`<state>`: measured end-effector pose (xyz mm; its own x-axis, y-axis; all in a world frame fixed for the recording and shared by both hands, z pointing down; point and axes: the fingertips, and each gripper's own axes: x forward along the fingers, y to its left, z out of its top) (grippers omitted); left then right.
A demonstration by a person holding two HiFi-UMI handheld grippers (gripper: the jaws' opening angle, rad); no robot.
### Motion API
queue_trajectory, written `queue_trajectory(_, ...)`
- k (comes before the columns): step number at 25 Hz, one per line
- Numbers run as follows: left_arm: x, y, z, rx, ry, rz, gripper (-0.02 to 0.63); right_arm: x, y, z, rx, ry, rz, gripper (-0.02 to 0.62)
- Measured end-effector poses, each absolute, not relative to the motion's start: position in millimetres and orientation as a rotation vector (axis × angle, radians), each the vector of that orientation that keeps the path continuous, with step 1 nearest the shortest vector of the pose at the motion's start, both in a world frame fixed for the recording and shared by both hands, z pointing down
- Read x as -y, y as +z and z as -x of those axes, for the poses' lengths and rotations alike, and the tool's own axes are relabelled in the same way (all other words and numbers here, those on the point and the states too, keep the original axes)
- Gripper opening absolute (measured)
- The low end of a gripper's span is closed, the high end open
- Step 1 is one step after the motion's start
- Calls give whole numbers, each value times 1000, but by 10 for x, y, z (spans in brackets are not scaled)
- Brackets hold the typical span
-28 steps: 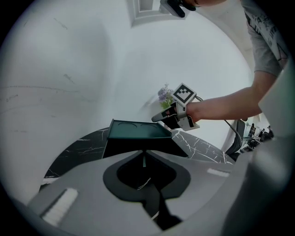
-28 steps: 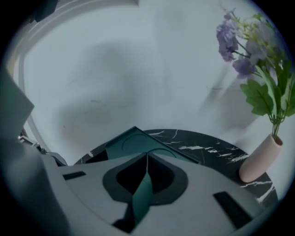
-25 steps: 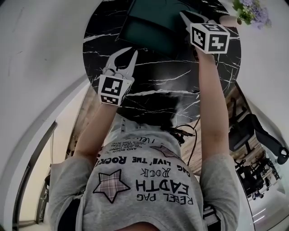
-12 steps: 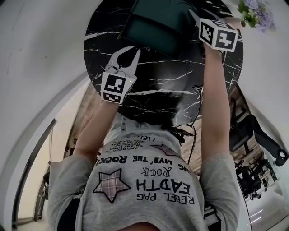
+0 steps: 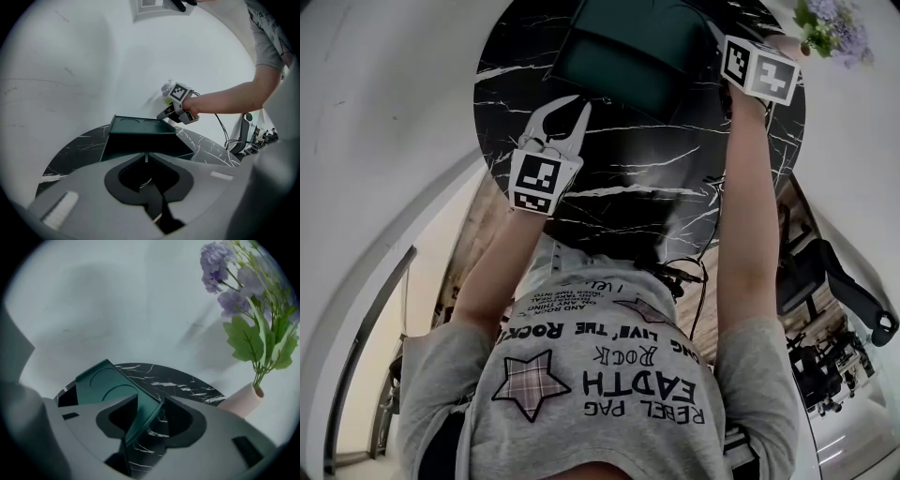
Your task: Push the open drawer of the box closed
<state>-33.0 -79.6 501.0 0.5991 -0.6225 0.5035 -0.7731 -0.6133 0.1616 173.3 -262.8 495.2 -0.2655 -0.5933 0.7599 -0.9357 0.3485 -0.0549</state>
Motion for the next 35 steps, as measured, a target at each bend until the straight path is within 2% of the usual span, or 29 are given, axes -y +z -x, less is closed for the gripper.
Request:
queue_trajectory(11, 755, 5130, 313, 1105, 577, -2427, 9, 2627, 5116, -1822, 1993, 859, -1371, 153)
queue_trajectory(23, 676, 5371, 148, 1031, 644, -2400, 9, 2632, 5113, -1832, 2003, 880, -1392, 153)
queue_trajectory(35, 651, 5642, -36, 968, 734, -2344, 86, 2625, 5097, -1823, 2004, 847, -1405, 153)
